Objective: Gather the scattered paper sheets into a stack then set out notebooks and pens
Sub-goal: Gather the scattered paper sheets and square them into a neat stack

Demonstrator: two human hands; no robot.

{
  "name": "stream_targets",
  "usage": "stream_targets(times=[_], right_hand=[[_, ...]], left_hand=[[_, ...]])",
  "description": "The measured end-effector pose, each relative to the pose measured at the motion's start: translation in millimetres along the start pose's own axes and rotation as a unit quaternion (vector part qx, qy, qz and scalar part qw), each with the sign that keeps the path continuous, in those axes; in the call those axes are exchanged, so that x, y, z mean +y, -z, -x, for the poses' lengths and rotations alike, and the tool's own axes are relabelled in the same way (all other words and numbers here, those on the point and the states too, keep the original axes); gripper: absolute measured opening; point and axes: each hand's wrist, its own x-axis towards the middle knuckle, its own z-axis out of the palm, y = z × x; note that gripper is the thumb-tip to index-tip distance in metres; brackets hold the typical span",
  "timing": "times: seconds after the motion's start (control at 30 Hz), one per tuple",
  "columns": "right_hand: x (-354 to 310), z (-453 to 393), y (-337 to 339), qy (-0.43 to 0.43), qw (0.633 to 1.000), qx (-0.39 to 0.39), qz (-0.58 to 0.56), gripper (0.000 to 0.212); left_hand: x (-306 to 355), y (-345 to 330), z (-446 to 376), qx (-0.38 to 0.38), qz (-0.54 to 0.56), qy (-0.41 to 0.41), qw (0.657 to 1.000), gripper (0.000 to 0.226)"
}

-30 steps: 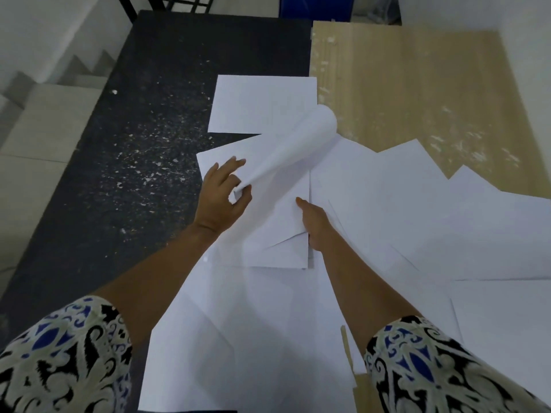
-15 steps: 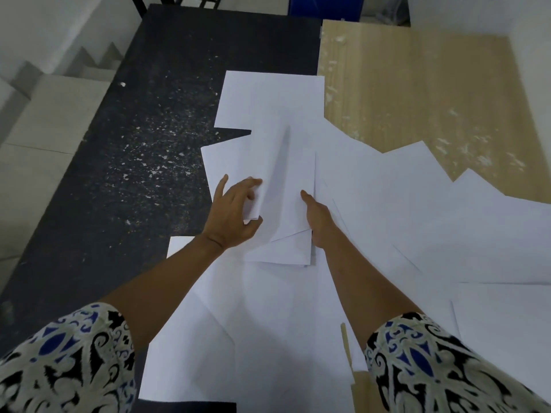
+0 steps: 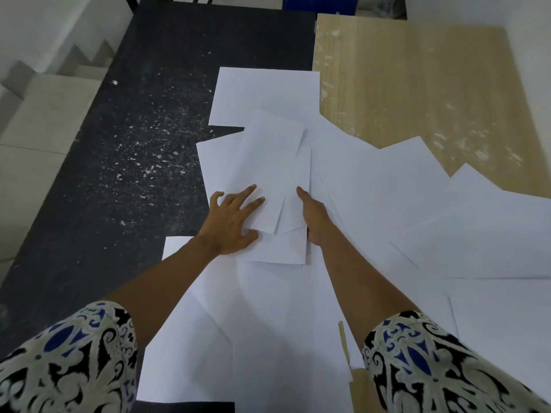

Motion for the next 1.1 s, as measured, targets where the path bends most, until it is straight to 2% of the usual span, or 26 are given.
stream_targets(times=[0.1, 0.2, 0.27, 0.33, 0.43, 0.53, 0.6, 0.7, 0.77, 0.9, 1.1], right_hand=[[1.3, 0.7, -1.0, 0.001, 1.000, 0.003, -0.013, 0.065], [0.6, 3.6, -0.6, 0.000, 1.000, 0.000, -0.019, 0.077], [0.2, 4.4, -0.5, 0.000, 1.000, -0.010, -0.025, 0.078], [-1.6, 7.2, -0.3, 0.004, 1.000, -0.021, -0.023, 0.075], [-1.9, 10.9, 2.2, 0.014, 0.999, -0.045, 0.000, 0.064], [2.7, 12.1, 5.4, 0.050, 0.996, -0.077, 0.010, 0.035], [5.3, 11.0, 6.7, 0.071, 0.994, -0.082, 0.011, 0.029], [4.9, 8.8, 7.4, 0.072, 0.994, -0.083, 0.013, 0.032], [5.7, 5.9, 7.3, 0.058, 0.995, -0.082, 0.017, 0.034], [4.3, 2.2, 6.2, 0.053, 0.996, -0.069, 0.025, 0.037], [5.8, -1.6, 9.8, 0.058, 0.995, -0.073, 0.020, 0.036]], left_hand=[[8.0, 1.7, 0.5, 0.064, 0.025, 0.005, 0.998, 0.054], [18.3, 4.4, -0.6, 0.079, 0.037, -0.002, 0.996, 0.055], [24.6, 5.2, -1.5, 0.050, 0.028, -0.003, 0.998, 0.065], [30.9, 6.7, -3.6, -0.017, 0.019, 0.012, 1.000, 0.079], [34.0, 7.4, -10.2, -0.067, 0.072, 0.010, 0.995, 0.086], [31.2, 10.0, -21.7, -0.025, 0.204, -0.012, 0.979, 0.065], [28.7, 13.2, -36.5, 0.025, 0.233, -0.014, 0.972, 0.049], [21.5, 15.0, -72.6, 0.080, 0.214, 0.014, 0.973, 0.037], [13.8, 14.1, -100.2, 0.079, 0.186, 0.031, 0.979, 0.034], [10.1, 14.2, -154.9, 0.024, 0.138, 0.064, 0.988, 0.041], [7.6, 4.7, -230.4, -0.049, 0.087, 0.146, 0.984, 0.067]])
